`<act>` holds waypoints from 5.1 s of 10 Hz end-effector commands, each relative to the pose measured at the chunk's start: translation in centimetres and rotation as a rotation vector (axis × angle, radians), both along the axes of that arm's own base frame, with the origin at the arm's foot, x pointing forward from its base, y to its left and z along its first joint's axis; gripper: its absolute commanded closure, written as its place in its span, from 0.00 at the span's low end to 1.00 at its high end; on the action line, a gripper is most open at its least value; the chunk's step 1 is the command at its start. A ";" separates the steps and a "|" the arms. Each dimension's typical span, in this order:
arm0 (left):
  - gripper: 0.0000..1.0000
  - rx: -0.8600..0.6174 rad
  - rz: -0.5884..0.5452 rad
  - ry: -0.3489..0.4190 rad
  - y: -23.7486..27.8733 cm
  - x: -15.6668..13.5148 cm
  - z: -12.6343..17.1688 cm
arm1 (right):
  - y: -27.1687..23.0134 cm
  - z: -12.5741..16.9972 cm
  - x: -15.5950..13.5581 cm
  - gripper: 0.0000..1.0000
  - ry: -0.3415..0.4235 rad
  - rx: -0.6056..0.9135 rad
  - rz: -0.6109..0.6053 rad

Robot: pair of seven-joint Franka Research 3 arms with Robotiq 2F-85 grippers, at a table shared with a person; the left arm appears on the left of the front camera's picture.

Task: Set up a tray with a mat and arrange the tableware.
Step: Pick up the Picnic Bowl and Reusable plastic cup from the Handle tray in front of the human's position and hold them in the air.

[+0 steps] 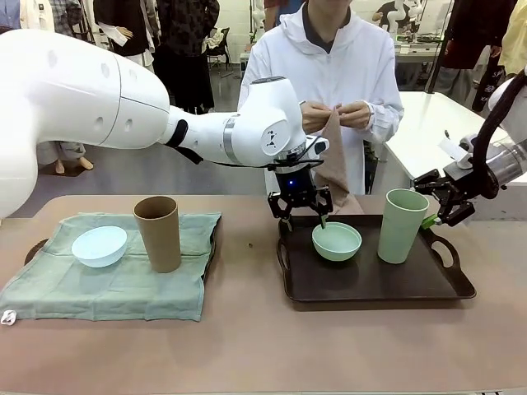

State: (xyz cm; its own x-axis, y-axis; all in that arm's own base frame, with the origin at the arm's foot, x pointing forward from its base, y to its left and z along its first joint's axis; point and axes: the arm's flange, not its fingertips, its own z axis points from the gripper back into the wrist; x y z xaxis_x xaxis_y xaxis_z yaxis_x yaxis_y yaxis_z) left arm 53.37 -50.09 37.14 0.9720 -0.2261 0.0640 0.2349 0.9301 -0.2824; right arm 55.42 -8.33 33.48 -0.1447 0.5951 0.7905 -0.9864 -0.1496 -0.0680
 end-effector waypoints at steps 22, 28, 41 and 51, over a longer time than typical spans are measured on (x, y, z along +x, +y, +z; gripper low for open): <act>1.00 0.088 0.063 -0.002 -3.1 -0.2 -2.3 | 4.8 -4.0 0.9 1.00 0.134 -0.028 0.123; 1.00 0.103 0.072 0.008 -2.8 -0.1 -2.3 | 4.1 -3.7 0.8 1.00 0.139 -0.015 0.103; 1.00 0.019 0.129 -0.209 -3.7 -11.1 20.7 | 4.3 23.7 -14.1 1.00 -0.105 -0.128 -0.057; 1.00 -0.005 0.080 -0.181 -4.0 -11.0 21.3 | 4.4 24.7 -14.2 1.00 -0.134 -0.139 -0.053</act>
